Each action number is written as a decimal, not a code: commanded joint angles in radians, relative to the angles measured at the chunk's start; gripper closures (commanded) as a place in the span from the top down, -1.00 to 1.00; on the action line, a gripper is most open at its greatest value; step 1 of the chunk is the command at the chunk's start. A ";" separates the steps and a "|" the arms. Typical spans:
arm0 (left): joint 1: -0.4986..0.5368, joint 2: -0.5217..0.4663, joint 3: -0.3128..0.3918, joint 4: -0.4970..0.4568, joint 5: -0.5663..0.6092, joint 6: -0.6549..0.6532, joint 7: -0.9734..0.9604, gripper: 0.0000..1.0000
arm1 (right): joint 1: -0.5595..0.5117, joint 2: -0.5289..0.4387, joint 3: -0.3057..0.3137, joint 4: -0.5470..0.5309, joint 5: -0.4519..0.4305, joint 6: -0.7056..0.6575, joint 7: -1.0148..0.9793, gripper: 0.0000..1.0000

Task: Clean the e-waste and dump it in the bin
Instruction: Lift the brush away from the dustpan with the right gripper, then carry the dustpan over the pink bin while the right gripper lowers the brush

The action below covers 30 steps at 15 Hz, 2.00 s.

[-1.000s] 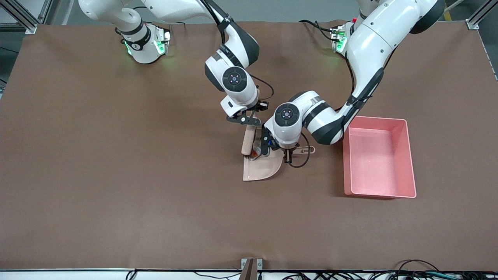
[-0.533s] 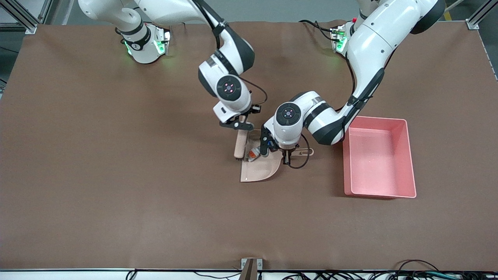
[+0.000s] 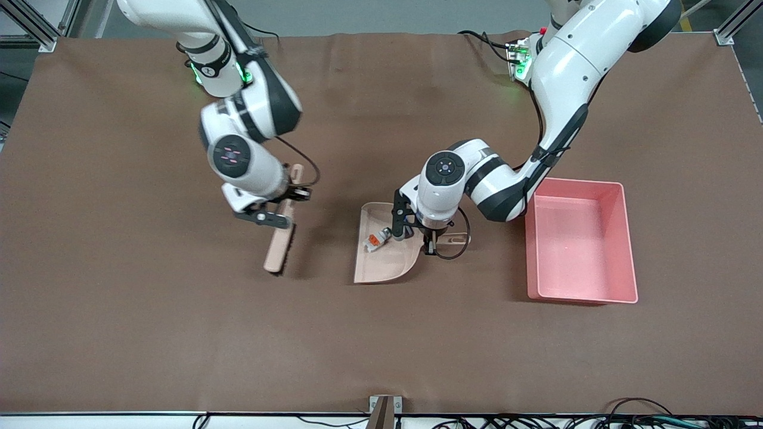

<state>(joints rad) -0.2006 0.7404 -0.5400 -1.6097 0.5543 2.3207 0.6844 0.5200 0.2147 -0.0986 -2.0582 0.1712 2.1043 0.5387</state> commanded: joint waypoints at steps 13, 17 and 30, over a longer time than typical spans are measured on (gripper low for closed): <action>0.401 -0.114 -0.233 0.008 -0.016 -0.047 0.119 -1.00 | -0.514 -0.268 0.017 -0.609 -0.139 0.339 -0.446 -1.00; 0.570 -0.118 -0.337 0.016 -0.016 -0.115 0.168 -1.00 | -0.573 -0.267 0.017 -0.637 -0.174 0.347 -0.522 -1.00; 0.549 -0.331 0.141 -0.007 -0.369 -0.273 0.834 -1.00 | -0.615 -0.276 0.020 -0.528 -0.182 0.291 -0.520 1.00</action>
<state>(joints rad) 0.3880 0.4726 -0.4782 -1.5825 0.2112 2.0705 1.4374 -0.0729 -0.0195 -0.0974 -2.6175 0.0054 2.4462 0.0120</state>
